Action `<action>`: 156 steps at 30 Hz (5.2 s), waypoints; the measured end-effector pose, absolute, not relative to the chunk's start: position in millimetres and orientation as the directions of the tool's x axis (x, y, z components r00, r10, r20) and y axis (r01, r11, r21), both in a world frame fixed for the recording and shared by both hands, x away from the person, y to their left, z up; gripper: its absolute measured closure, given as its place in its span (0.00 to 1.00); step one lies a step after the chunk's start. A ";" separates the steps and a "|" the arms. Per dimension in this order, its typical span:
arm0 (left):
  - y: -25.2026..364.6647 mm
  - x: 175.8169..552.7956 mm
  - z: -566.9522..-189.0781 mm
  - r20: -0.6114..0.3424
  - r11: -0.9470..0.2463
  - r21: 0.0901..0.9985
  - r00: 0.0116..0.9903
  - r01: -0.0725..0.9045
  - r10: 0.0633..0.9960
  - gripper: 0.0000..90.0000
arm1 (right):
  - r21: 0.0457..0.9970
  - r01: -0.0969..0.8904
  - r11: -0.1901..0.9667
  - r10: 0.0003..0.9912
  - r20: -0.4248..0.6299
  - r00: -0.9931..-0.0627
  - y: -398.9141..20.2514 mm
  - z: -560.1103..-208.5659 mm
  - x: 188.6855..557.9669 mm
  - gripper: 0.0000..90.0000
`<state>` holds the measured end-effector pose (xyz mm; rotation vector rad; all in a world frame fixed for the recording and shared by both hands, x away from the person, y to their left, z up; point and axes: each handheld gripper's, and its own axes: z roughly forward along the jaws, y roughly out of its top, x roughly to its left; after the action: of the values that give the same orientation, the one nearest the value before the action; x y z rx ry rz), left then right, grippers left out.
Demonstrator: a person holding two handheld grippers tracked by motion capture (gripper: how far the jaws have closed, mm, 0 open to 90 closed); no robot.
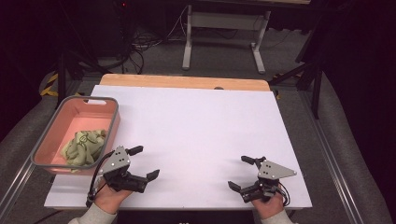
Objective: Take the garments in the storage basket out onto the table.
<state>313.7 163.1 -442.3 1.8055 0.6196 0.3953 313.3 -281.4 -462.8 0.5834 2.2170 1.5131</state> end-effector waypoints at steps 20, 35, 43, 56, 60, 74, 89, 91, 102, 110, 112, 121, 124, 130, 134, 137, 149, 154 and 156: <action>170.5 313.5 -408.2 -0.062 -0.311 0.909 0.828 0.278 0.557 0.06 | 0.935 0.126 0.330 0.534 -0.075 -0.842 -281.6 -463.9 313.8 0.00; 198.3 306.9 -395.2 -0.034 -0.331 0.901 0.805 0.281 0.592 0.07 | 0.935 0.129 0.329 0.534 -0.072 -0.843 -281.6 -464.0 313.9 0.00; 218.9 298.6 -382.9 -0.003 -0.305 0.917 0.769 0.257 0.639 0.08 | 0.933 0.133 0.335 0.532 -0.071 -0.844 -280.8 -464.5 314.2 0.00; 244.7 294.8 -361.7 0.037 -0.283 0.931 0.714 0.229 0.700 0.08 | 0.932 0.137 0.336 0.529 -0.066 -0.846 -280.4 -465.3 314.9 0.00; 251.2 292.8 -358.4 0.035 -0.265 0.938 0.702 0.221 0.711 0.08 | 0.931 0.138 0.339 0.528 -0.067 -0.847 -279.9 -465.6 315.0 0.00; 270.9 290.6 -353.2 0.039 -0.228 0.949 0.637 0.217 0.770 0.06 | 0.930 0.139 0.340 0.528 -0.066 -0.847 -279.8 -465.8 315.1 0.00; 290.9 293.4 -356.3 0.000 -0.193 0.939 0.560 0.284 0.829 0.00 | 0.932 0.139 0.334 0.527 -0.063 -0.847 -280.8 -465.5 315.1 0.00; 292.4 293.6 -356.7 0.005 -0.198 0.936 0.550 0.292 0.835 0.00 | 0.933 0.138 0.333 0.528 -0.063 -0.847 -280.9 -465.5 315.1 0.00; 302.5 301.4 -368.5 0.028 -0.264 0.897 0.550 0.355 0.835 0.01 | 0.934 0.140 0.329 0.527 -0.058 -0.848 -281.8 -465.4 315.3 0.00; 306.6 306.6 -381.0 0.029 -0.293 0.870 0.553 0.397 0.833 0.00 | 0.934 0.143 0.326 0.529 -0.055 -0.847 -282.3 -465.8 315.7 0.00; 307.0 307.9 -383.9 0.025 -0.295 0.865 0.551 0.406 0.834 0.00 | 0.935 0.143 0.325 0.529 -0.054 -0.847 -282.3 -465.8 315.7 0.00; 308.7 315.7 -395.6 -0.006 -0.291 0.842 0.547 0.454 0.837 0.00 | 0.934 0.145 0.327 0.528 -0.053 -0.847 -282.4 -466.0 315.9 0.00; 309.3 317.8 -399.3 -0.013 -0.293 0.834 0.547 0.468 0.837 0.00 | 0.934 0.146 0.327 0.529 -0.052 -0.847 -282.6 -466.1 316.0 0.00; 310.6 321.1 -407.6 -0.027 -0.291 0.821 0.542 0.492 0.840 0.00 | 0.933 0.147 0.328 0.528 -0.052 -0.848 -282.5 -466.2 316.1 0.00; 311.2 323.6 -413.1 -0.038 -0.287 0.812 0.536 0.509 0.843 0.01 | 0.934 0.146 0.326 0.528 -0.052 -0.847 -282.8 -466.0 315.9 0.00; 311.5 324.7 -415.1 -0.042 -0.284 0.810 0.534 0.513 0.844 0.01 | 0.934 0.146 0.326 0.528 -0.052 -0.848 -282.8 -466.0 315.9 0.00; 311.7 328.5 -419.5 -0.025 -0.309 0.781 0.520 0.543 0.854 0.05 | 0.934 0.144 0.326 0.527 -0.053 -0.848 -282.9 -465.9 315.7 0.00; 313.8 330.1 -420.8 -0.039 -0.297 0.767 0.503 0.569 0.863 0.12 | 0.934 0.144 0.327 0.526 -0.054 -0.849 -282.8 -465.9 315.7 0.00; 314.0 330.4 -420.7 -0.043 -0.293 0.765 0.500 0.574 0.865 0.15 | 0.934 0.143 0.327 0.526 -0.054 -0.849 -282.9 -465.8 315.6 0.00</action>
<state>330.4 314.0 -420.7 1.9971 1.1794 0.4962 315.6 -282.9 -465.8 0.5959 2.2500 1.5301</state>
